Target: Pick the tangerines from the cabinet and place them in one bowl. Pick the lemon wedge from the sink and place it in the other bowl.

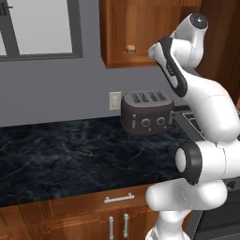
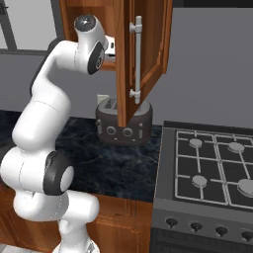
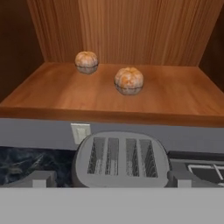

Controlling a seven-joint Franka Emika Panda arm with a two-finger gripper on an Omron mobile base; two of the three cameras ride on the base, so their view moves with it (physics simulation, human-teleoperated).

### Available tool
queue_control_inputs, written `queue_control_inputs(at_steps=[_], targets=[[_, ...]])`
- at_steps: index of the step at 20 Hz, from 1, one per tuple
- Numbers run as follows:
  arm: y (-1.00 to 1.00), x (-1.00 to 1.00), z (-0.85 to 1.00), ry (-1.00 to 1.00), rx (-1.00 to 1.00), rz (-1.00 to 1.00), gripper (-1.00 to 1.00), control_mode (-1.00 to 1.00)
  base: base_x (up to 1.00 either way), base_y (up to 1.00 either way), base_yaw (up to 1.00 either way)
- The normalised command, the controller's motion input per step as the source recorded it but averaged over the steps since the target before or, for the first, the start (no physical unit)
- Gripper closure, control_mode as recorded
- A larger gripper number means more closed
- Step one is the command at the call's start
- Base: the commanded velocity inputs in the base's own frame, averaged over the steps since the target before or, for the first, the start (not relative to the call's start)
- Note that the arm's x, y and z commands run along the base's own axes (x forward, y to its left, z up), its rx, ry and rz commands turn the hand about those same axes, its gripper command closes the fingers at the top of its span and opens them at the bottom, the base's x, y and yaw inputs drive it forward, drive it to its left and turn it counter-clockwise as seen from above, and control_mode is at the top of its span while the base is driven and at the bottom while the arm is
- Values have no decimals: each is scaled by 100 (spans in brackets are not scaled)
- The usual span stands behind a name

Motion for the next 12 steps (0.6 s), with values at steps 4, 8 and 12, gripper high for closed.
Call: queue_control_inputs(at_steps=[4,8,12], targets=[[0,11,-24,0,0,0,-100,-100,0,0,0],[-2,13,-7,-1,0,0,-100,-100,0,0,0],[-7,11,0,-3,0,0,-100,-100,0,0,0]])
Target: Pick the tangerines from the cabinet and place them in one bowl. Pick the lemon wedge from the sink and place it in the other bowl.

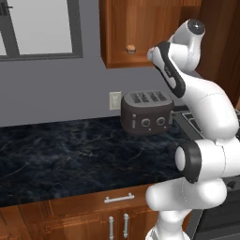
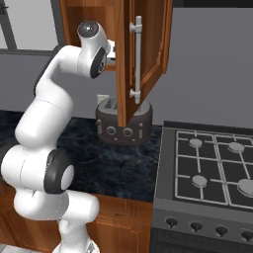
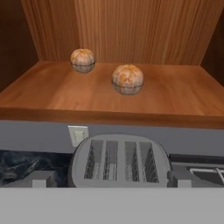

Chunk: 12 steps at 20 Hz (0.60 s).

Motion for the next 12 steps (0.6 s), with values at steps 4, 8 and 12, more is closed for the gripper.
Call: queue_control_inputs(at_steps=[4,8,12], targets=[[-3,18,3,0,0,0,-100,-100,0,0,0],[0,23,3,0,0,0,-100,-100,0,0,0],[0,32,3,0,0,0,-100,-100,0,0,0]])
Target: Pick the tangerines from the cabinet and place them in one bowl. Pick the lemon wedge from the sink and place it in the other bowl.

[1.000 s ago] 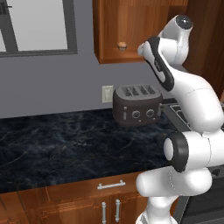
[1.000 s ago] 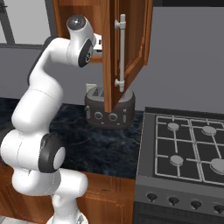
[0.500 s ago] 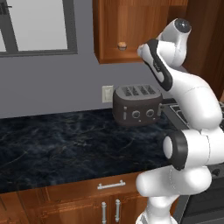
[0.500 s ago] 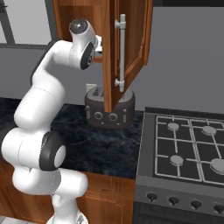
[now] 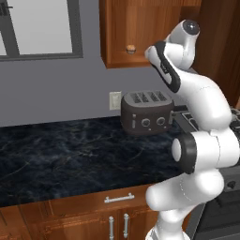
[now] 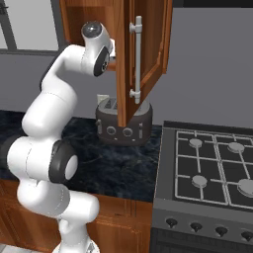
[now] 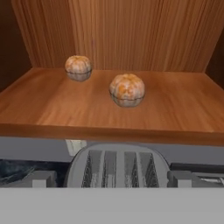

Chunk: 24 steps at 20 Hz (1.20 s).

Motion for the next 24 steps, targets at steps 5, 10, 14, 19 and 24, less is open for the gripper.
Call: queue_control_inputs(at_steps=[5,10,14,19,24], targets=[[-3,39,3,0,0,0,-100,-100,0,0,0],[-12,37,0,0,1,0,-100,-100,0,0,0],[-11,27,0,0,0,0,-100,-100,0,0,0],[-2,20,0,0,0,0,-100,-100,0,0,0],[0,9,0,0,0,0,-100,-100,0,0,0]])
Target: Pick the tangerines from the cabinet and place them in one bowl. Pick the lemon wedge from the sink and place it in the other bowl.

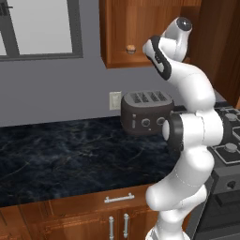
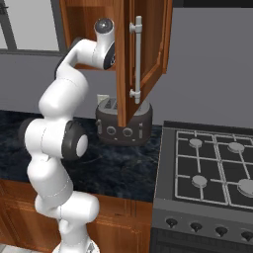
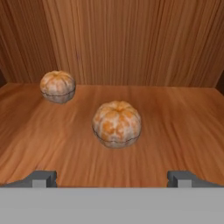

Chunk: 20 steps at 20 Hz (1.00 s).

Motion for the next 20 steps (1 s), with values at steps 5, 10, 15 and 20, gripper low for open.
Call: queue_control_inputs(at_steps=[5,10,15,20], targets=[[0,8,-2,0,0,0,-100,-100,0,0,0],[0,9,-7,0,0,0,-100,-100,0,0,0],[0,8,-9,0,0,0,-100,-100,0,0,0],[0,8,0,3,0,0,-100,-100,0,0,0]])
